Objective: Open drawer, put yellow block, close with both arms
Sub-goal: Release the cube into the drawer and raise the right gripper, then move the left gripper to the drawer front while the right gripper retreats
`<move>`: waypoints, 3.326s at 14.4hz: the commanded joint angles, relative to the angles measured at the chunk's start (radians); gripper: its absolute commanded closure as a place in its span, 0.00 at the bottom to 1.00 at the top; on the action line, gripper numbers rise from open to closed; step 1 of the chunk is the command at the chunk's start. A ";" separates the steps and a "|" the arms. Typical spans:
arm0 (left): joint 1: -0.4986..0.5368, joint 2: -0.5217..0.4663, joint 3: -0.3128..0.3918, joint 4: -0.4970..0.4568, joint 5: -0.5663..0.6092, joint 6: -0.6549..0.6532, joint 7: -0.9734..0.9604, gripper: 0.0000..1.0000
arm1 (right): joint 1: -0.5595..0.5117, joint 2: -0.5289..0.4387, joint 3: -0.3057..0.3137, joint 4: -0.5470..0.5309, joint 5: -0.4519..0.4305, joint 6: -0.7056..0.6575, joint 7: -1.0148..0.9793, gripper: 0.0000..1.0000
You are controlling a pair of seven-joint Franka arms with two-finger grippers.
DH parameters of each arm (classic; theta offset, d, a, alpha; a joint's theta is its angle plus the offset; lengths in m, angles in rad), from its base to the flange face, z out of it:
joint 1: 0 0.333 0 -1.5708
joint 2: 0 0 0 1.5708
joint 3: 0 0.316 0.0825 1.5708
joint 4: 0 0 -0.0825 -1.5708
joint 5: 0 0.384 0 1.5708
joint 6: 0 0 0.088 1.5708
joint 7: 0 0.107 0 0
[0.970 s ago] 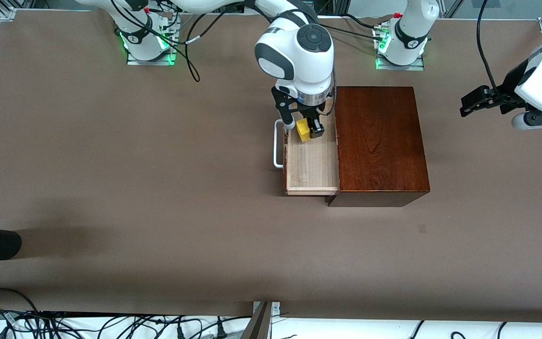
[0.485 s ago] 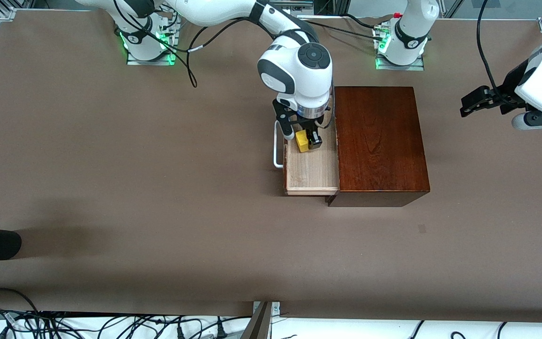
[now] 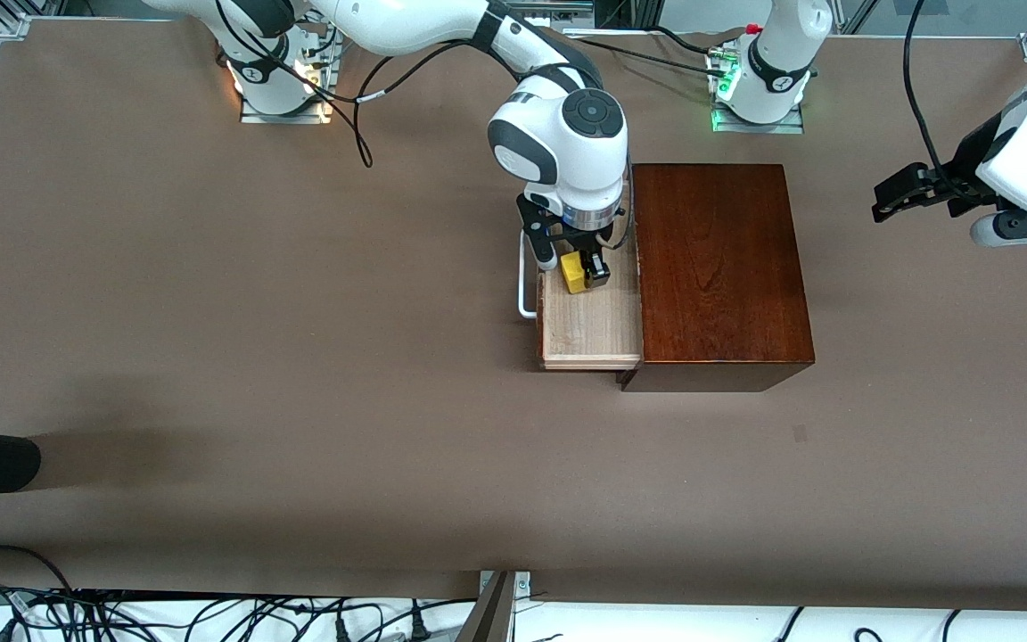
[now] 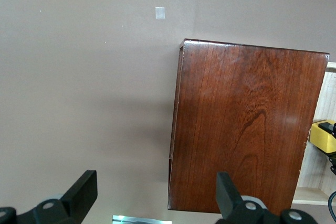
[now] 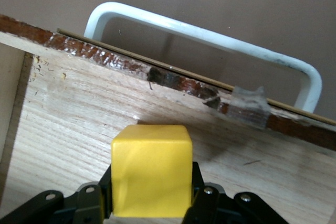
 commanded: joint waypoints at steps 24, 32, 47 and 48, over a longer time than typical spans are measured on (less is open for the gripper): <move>0.002 0.029 -0.020 0.035 0.016 -0.022 0.029 0.00 | -0.068 -0.239 0.028 0.126 0.037 -0.425 -0.430 0.00; -0.027 0.049 -0.222 0.107 0.001 -0.088 -0.256 0.00 | -0.100 -0.534 -0.229 -0.227 0.069 -0.454 -1.225 0.00; -0.418 0.353 -0.308 0.120 -0.057 0.226 -1.192 0.00 | -0.098 -0.561 -0.745 -0.284 0.305 -0.474 -2.258 0.00; -0.446 0.383 -0.308 0.125 -0.056 0.268 -1.252 0.00 | -0.098 -0.563 -0.748 -0.284 0.305 -0.488 -2.260 0.00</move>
